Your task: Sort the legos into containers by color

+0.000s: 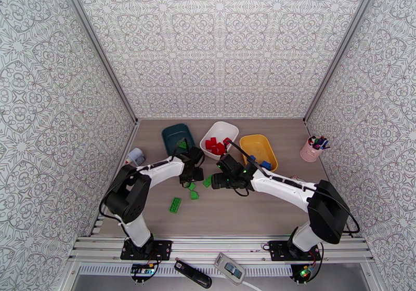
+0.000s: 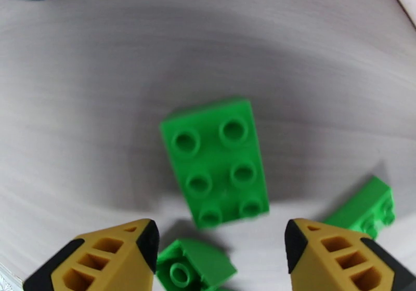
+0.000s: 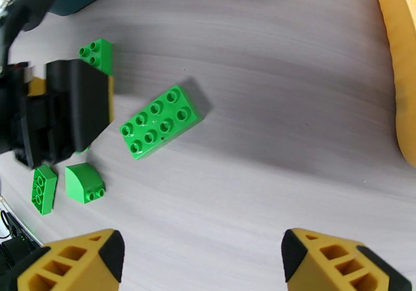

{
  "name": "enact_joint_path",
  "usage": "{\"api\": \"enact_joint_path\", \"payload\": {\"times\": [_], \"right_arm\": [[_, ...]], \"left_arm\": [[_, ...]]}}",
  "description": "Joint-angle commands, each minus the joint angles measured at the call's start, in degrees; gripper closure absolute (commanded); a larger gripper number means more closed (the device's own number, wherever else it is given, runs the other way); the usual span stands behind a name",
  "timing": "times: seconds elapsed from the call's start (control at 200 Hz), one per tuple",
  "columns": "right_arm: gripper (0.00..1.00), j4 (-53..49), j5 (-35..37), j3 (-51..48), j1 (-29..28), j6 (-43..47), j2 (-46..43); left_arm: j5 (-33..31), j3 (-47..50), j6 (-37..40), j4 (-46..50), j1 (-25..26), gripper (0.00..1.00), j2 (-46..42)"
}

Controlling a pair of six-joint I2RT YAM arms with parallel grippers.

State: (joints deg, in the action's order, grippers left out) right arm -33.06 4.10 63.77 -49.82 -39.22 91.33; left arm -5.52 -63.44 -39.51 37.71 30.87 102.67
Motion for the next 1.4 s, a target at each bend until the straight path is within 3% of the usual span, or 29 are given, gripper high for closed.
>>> {"api": "enact_joint_path", "payload": {"times": [0.0, 0.38, 0.61, 0.74, 0.955, 1.19, 1.396], "right_arm": [[0.16, -0.25, 1.04, -1.2, -0.36, -0.33, -1.5], [0.16, -0.25, 0.76, -1.11, -0.09, 0.12, -1.24], [0.18, 1.14, -0.6, -0.54, -0.05, -0.06, -0.23], [0.22, 3.55, -4.19, 0.25, -0.06, -0.75, 1.48], [0.25, 13.17, -14.96, 2.4, -0.21, -3.34, 5.99], [0.3, 14.84, -18.67, 8.74, -0.26, -4.46, 9.86], [0.3, 10.83, -15.45, 9.49, -0.27, -3.23, 7.64]], "left_arm": [[-1.4, -2.69, -0.33, -1.04, -0.1, 0.33, 2.21], [-1.16, -5.13, 0.81, -1.71, -2.53, 0.44, 5.02], [-0.37, -6.12, 1.95, -1.59, -2.58, 0.58, 5.64], [0.19, -5.33, 2.55, -1.46, -2.26, 0.64, 2.72], [2.37, -3.72, 3.78, -1.0, -3.42, 0.65, -5.72], [4.46, -6.51, 6.83, 1.63, -10.56, 0.63, -11.57], [5.86, -15.14, 11.73, 4.75, -17.71, 0.6, -7.36]]}}
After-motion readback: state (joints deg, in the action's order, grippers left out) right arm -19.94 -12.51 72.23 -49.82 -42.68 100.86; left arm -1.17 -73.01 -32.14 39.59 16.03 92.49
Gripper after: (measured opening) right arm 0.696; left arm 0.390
